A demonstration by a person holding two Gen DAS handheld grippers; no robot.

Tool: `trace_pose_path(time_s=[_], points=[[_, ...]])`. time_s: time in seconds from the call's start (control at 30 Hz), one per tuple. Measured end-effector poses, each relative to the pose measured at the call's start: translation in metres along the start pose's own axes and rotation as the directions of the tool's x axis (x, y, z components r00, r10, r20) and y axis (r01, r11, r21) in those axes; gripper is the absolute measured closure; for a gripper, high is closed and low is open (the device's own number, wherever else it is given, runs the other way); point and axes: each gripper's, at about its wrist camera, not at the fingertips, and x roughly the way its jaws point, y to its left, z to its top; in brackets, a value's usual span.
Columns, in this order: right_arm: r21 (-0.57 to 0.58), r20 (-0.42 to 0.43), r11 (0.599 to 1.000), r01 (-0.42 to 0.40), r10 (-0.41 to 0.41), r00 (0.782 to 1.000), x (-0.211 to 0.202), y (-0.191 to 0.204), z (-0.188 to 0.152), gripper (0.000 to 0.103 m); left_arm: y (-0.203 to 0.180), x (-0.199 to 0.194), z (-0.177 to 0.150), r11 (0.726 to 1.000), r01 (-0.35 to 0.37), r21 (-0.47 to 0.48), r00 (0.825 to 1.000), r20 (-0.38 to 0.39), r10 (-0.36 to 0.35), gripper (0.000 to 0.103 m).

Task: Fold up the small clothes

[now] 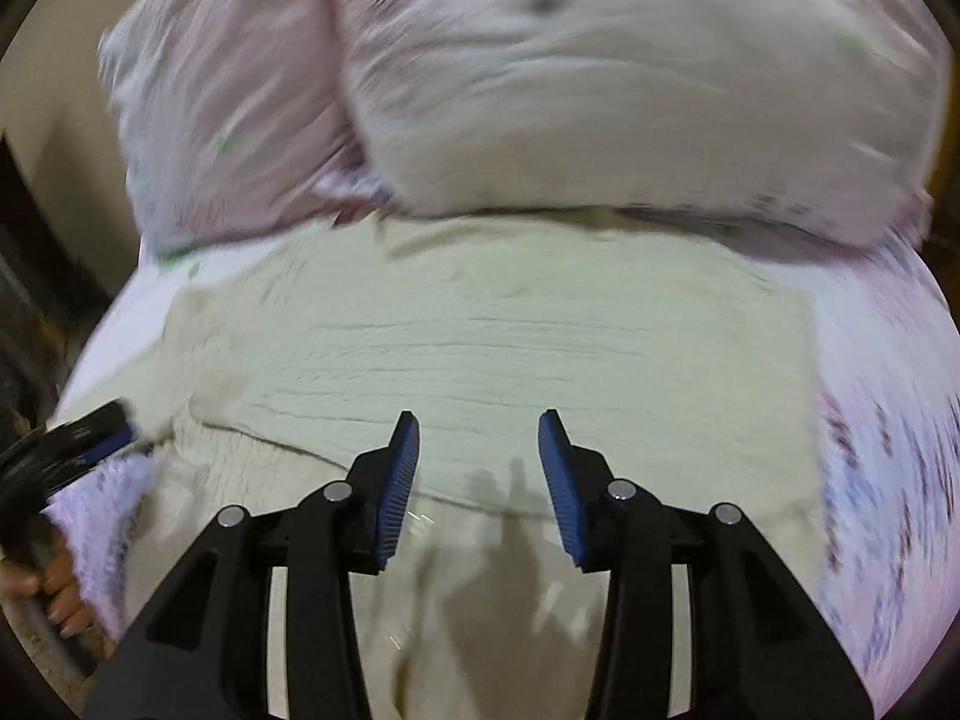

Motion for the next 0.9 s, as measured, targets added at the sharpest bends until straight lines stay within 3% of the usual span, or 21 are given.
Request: trace_pose_path(time_s=[0.2,0.27,0.3,0.43,0.6,0.9], points=[[-0.114,-0.033,0.992,0.055,-0.059,0.998,0.040,0.037,0.005,0.061,0.061,-0.059,-0.027,0.986,-0.071,-0.150,0.993,0.086,0.085,0.033],[-0.140,-0.090,0.987,0.072,-0.086,0.992,0.057,0.039,0.001,0.056,0.081,-0.068,-0.032,0.974,-0.094,-0.208,0.987,0.106,0.118,0.033],[-0.135,-0.071,0.988,0.078,-0.088,0.994,0.055,0.038,0.000,0.054,0.090,-0.071,-0.033,0.966,-0.100,-0.239,0.985,0.111,0.129,0.033],[-0.078,-0.084,0.997,0.014,-0.020,0.996,0.043,0.030,-0.003,0.047,0.128,-0.078,-0.033,0.919,-0.089,-0.383,0.977,0.144,0.154,0.034],[-0.036,-0.071,0.999,-0.021,0.019,0.997,0.027,0.022,-0.006,0.045,0.160,-0.082,-0.028,0.858,0.011,-0.514,0.969,0.218,0.118,0.035],[-0.012,-0.054,0.997,-0.080,0.079,0.995,0.007,0.015,-0.011,0.042,0.208,-0.087,-0.023,0.723,0.113,-0.681,0.958,0.267,0.102,0.058]])
